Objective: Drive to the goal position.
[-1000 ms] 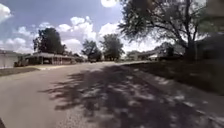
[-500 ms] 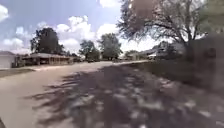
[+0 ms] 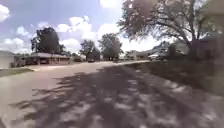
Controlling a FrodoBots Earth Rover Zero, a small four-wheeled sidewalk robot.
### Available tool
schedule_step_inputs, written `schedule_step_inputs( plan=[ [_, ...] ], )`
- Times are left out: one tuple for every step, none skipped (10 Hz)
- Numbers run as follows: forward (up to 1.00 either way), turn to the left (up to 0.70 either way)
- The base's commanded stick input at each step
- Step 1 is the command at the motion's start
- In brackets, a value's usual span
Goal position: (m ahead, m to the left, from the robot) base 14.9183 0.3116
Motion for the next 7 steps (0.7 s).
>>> schedule_step_inputs(
  plan=[
    [0.7,0.0],
    [0.7,0.0],
    [0.7,0.0],
    [0.7,0.0],
    [0.7,0.0],
    [0.7,0.0],
    [0.7,0.0]
  ],
)
